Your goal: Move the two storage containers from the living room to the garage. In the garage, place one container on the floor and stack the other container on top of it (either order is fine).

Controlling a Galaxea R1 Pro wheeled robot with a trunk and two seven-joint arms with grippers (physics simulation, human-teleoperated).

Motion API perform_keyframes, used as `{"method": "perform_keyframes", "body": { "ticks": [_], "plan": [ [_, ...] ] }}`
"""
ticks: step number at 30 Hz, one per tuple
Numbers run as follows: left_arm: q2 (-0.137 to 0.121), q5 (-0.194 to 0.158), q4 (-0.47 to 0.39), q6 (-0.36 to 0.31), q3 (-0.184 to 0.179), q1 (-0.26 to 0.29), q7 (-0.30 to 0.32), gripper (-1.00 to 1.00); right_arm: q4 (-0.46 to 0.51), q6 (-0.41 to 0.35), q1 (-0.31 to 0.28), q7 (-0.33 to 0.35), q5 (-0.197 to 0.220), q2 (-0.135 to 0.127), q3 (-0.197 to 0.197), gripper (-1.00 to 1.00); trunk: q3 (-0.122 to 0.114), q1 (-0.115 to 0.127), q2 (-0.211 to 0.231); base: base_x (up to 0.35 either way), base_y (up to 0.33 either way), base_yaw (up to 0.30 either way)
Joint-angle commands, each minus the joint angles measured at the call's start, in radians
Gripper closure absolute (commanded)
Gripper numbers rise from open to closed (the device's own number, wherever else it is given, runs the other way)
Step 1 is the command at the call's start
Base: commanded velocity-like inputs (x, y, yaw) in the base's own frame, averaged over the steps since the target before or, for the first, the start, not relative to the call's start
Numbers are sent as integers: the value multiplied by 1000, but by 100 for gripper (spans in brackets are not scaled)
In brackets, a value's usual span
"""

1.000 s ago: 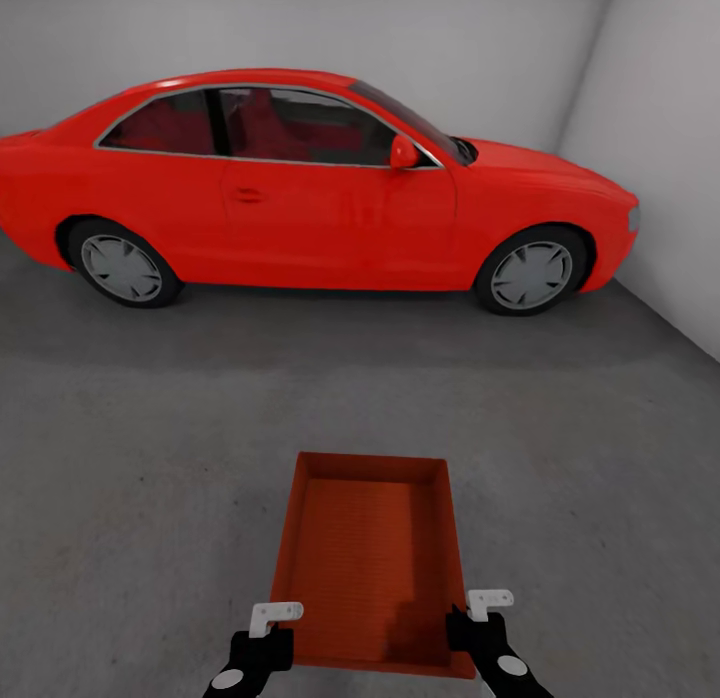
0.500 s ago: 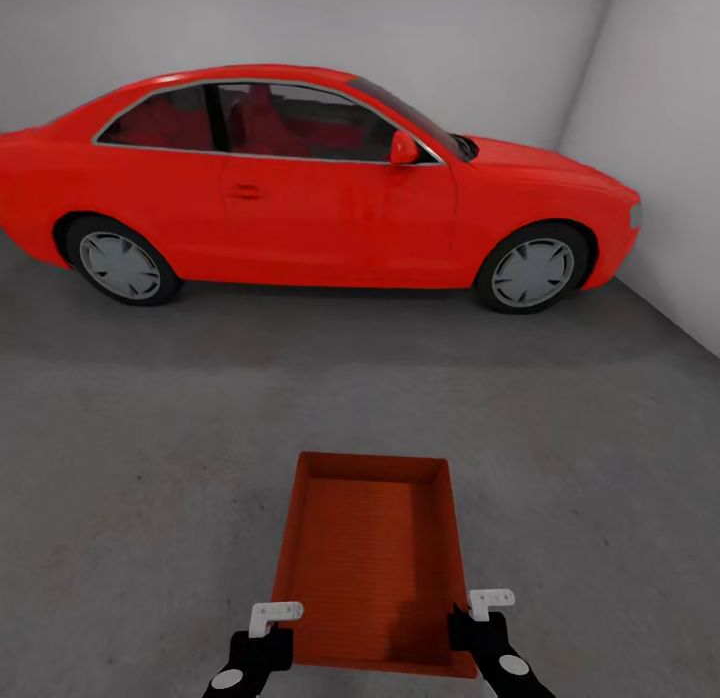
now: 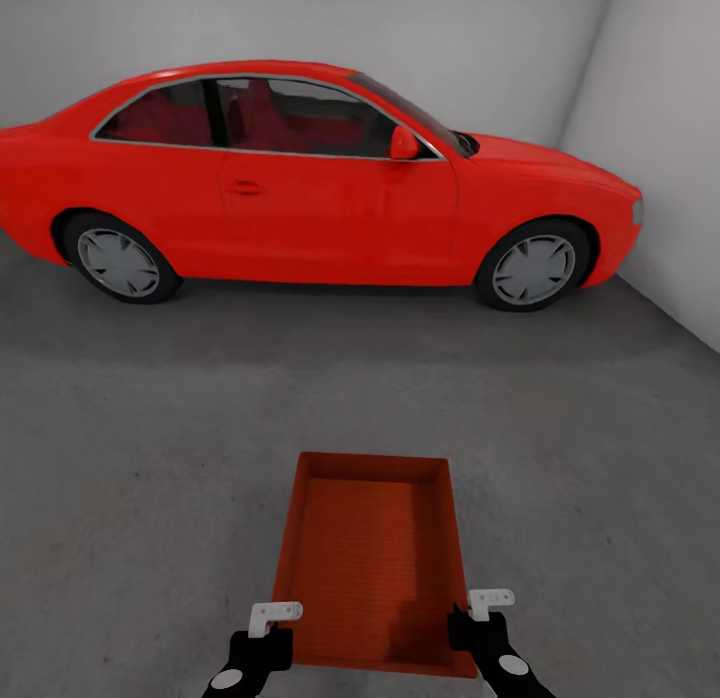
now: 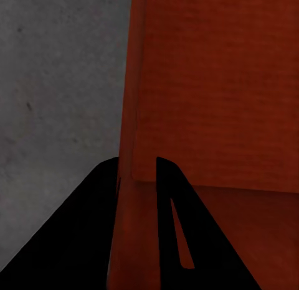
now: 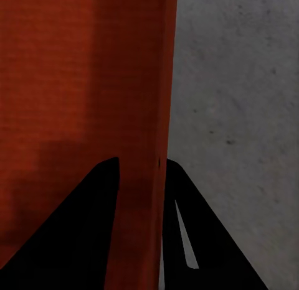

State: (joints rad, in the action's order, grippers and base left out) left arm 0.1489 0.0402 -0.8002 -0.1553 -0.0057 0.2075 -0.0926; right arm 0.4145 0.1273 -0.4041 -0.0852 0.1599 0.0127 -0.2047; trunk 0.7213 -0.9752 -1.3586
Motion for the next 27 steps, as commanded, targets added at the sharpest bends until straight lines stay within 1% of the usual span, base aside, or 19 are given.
{"method": "perform_keyframes", "body": {
  "ticks": [1,17,26,27],
  "plan": [
    [26,-2,1,-6,-8,0,5,100,12,5,-1,4,9,38,-2,100,4,-4,-8,0,0,0],
    [26,-2,1,-6,-8,0,6,100,12,5,-1,2,9,38,-2,100,54,-65,-120,0,0,0],
    [26,-2,1,-7,-8,0,6,100,12,5,-1,2,9,38,-2,100,54,-65,-120,0,0,0],
    [26,-2,1,-7,-8,0,6,100,12,5,-1,2,9,38,-2,100,57,-69,-127,0,0,0]
  ]
}}
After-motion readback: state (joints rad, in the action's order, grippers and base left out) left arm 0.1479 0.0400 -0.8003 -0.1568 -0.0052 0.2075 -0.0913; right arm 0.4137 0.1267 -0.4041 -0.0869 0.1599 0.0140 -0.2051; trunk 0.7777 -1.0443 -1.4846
